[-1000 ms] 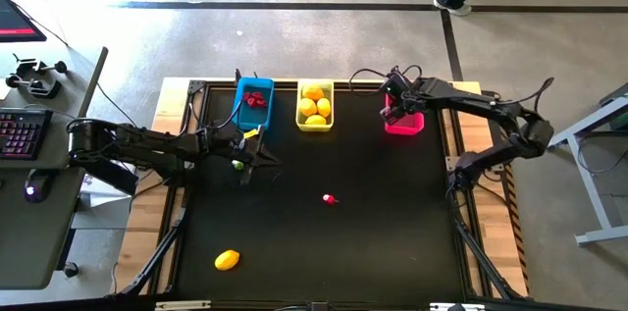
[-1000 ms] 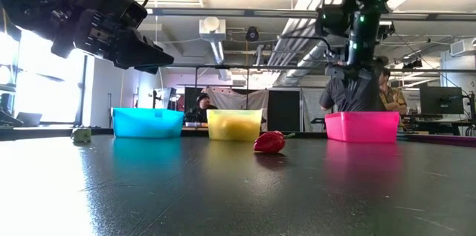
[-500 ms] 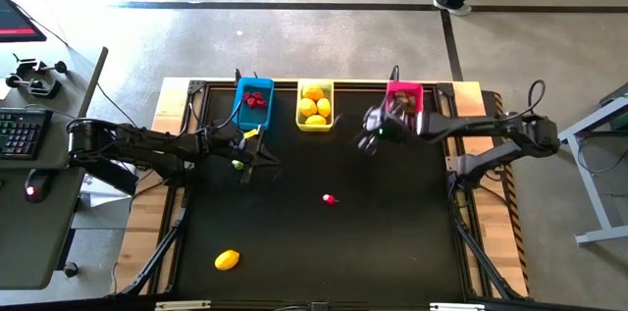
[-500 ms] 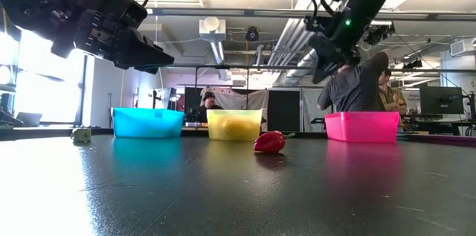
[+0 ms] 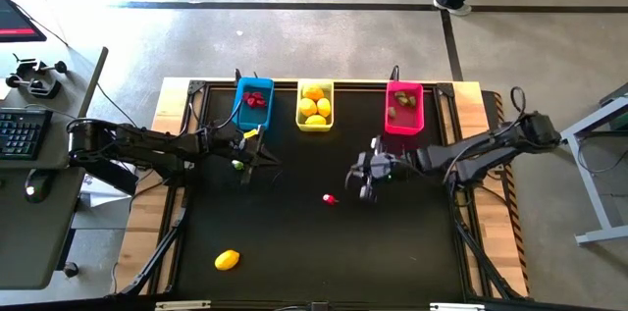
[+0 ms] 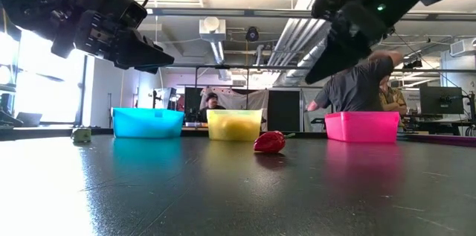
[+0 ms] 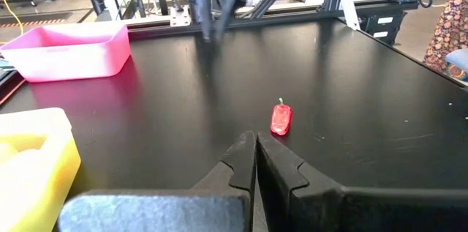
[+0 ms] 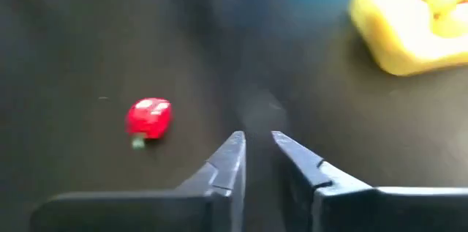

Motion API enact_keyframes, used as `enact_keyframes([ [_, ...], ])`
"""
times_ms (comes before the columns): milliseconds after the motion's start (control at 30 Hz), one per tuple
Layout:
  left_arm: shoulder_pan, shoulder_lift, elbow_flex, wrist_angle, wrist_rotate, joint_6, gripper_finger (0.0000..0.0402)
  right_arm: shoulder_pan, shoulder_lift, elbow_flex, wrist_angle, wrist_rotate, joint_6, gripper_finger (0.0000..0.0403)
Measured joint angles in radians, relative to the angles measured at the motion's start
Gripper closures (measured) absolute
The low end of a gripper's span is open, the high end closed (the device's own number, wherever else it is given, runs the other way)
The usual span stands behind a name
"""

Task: Sort produce into baskets
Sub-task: Put the red bell pepper into the blue bin

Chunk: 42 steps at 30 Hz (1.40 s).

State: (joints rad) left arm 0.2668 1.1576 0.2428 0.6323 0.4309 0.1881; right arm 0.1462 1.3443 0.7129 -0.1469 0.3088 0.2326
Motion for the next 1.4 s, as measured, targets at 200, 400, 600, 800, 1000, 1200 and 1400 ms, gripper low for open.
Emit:
enact_keyframes([
  [200, 0.001, 0.000, 0.000, 0.000, -0.002, -0.001, 0.0401, 0.085, 0.052, -0.009, 0.094, -0.003, -0.005, 0.0273],
  [400, 0.001, 0.000, 0.000, 0.000, -0.055, -0.001, 0.0401, 0.111, 0.176, -0.009, 0.232, -0.003, -0.057, 0.0201],
  [600, 0.001, 0.000, 0.000, -0.007, -0.060, -0.002, 0.0401, 0.107, 0.274, 0.018, 0.263, -0.041, 0.000, 0.0179],
  [800, 0.001, 0.000, 0.000, -0.007, -0.060, -0.002, 0.0401, 0.115, 0.349, 0.027, 0.304, -0.048, 0.093, 0.0183],
  [1000, 0.001, 0.000, 0.000, -0.007, -0.060, -0.002, 0.0401, 0.114, 0.394, 0.027, 0.312, -0.048, 0.127, 0.0225],
  [1200, 0.001, 0.000, 0.000, -0.007, -0.060, -0.002, 0.0401, 0.115, 0.408, 0.027, 0.351, -0.048, 0.105, 0.0298],
  [1400, 0.001, 0.000, 0.000, -0.007, -0.060, -0.002, 0.0401, 0.116, 0.408, 0.027, 0.368, -0.050, 0.047, 0.0393],
])
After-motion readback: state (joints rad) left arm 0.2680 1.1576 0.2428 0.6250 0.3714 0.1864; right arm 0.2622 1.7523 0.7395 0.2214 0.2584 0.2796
